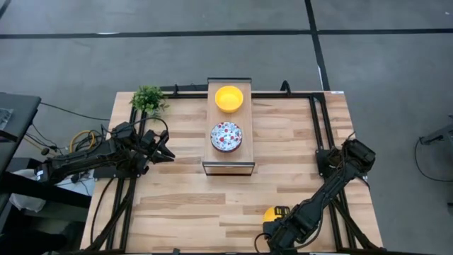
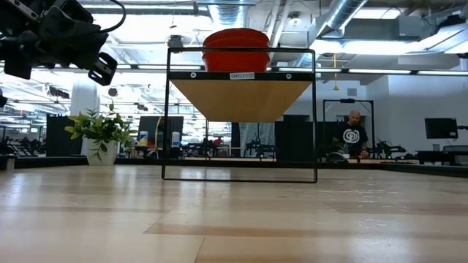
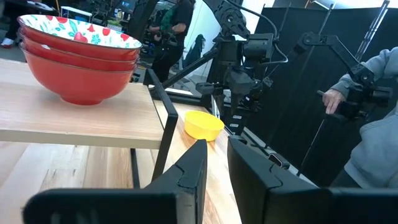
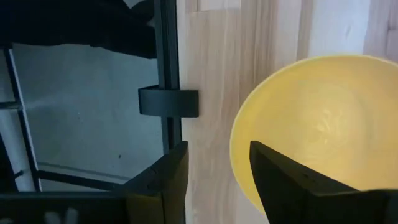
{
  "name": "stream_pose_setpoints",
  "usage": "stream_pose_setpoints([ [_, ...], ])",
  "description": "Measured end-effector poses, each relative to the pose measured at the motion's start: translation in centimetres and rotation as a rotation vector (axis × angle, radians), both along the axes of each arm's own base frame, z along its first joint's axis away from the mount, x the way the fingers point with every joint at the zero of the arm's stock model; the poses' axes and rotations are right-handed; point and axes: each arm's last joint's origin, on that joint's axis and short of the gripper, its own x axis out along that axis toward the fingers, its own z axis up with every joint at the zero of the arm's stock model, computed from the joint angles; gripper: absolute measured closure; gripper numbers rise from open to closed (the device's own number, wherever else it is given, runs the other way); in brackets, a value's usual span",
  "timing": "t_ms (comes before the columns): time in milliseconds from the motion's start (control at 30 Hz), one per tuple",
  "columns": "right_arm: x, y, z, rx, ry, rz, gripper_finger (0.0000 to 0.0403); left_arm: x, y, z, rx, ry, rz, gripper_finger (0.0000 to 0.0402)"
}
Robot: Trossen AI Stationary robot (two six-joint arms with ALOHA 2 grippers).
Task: Pick & Place Mini bowls
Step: Stack the yellow bowl on the yellow bowls on the shelf
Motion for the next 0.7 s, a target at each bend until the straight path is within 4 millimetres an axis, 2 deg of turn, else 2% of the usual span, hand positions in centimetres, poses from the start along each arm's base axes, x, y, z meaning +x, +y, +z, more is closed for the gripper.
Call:
stream_pose_setpoints([
  [133, 0.1, 0.1, -0.3, -0.005, 0.003, 0.006, 0.0241, 0.0, 0.0, 0.0, 0.000, 0.000, -0.001, 0.0339],
  [333, 0.4, 1.0, -2.9, -0.005, 0.068, 0.029, 0.0241, 0.0, 0.0, 0.0, 0.000, 0.000, -0.001, 0.0339],
  [467, 0.7, 1.2, -3.9, -0.025, 0.073, 0.015, 0.0241, 0.0, 0.0, 0.0, 0.000, 0.000, -0.002, 0.0339],
  [600, 0.8, 1.1, -4.1, -0.054, 0.053, -0.013, 0.0247, 0.0, 0.0, 0.0, 0.000, 0.000, -0.003, 0.0339],
  [700, 0.8, 1.1, -4.1, -0.060, 0.060, -0.019, 0.0266, 0.0, 0.0, 0.0, 0.000, -0.001, -0.003, 0.0339],
])
